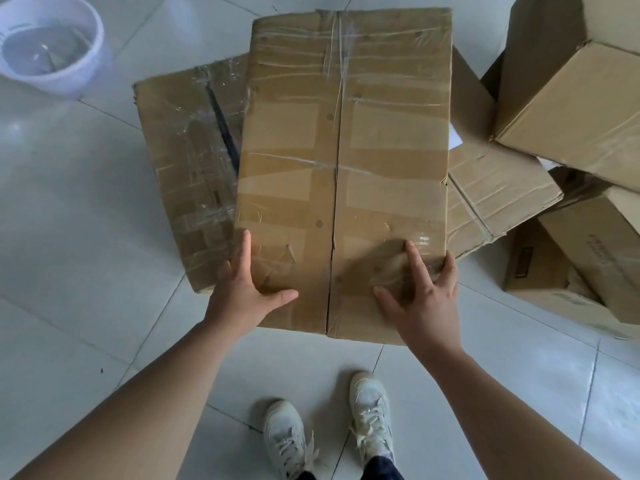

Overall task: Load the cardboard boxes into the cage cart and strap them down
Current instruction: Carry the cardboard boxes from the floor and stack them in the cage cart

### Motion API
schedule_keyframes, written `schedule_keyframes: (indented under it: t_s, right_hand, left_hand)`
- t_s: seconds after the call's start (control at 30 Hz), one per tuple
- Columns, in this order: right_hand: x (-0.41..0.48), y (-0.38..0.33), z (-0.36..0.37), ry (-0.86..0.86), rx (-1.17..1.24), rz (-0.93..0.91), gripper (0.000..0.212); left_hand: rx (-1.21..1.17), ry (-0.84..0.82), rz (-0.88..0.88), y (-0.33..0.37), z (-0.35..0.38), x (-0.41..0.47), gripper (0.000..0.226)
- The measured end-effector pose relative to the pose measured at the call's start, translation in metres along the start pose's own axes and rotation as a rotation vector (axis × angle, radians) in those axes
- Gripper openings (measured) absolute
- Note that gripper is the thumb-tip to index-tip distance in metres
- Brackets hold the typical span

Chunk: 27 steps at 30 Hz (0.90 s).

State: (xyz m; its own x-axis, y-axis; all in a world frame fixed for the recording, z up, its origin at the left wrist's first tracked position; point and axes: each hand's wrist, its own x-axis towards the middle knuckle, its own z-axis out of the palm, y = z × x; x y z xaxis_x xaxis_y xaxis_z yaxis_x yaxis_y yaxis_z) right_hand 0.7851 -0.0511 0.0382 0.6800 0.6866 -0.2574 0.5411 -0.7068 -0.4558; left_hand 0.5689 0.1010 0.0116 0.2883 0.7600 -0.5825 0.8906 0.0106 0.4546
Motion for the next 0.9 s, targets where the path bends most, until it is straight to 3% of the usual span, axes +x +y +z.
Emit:
schedule_keyframes:
  t_s: [0.47,0.63,0.9]
  right_hand:
    - [-0.004,-0.065,-0.094,0.006,0.114,0.035,0.077]
    - [-0.009,-0.092,-0.141,-0.076,0.095,-0.081,0.073]
    - [-0.026,-0.162,-0.23,-0.245,0.017,-0.343,0.074]
  left_hand:
    - [0.042,0.191,-0.021,0.061,-0.113,-0.07,0.114]
    - [-0.007,0.244,-0.121,0.074,-0.139,-0.128,0.112]
    - [-0.175,0.463,-0.326,0.101,-0.184,-0.244,0.111]
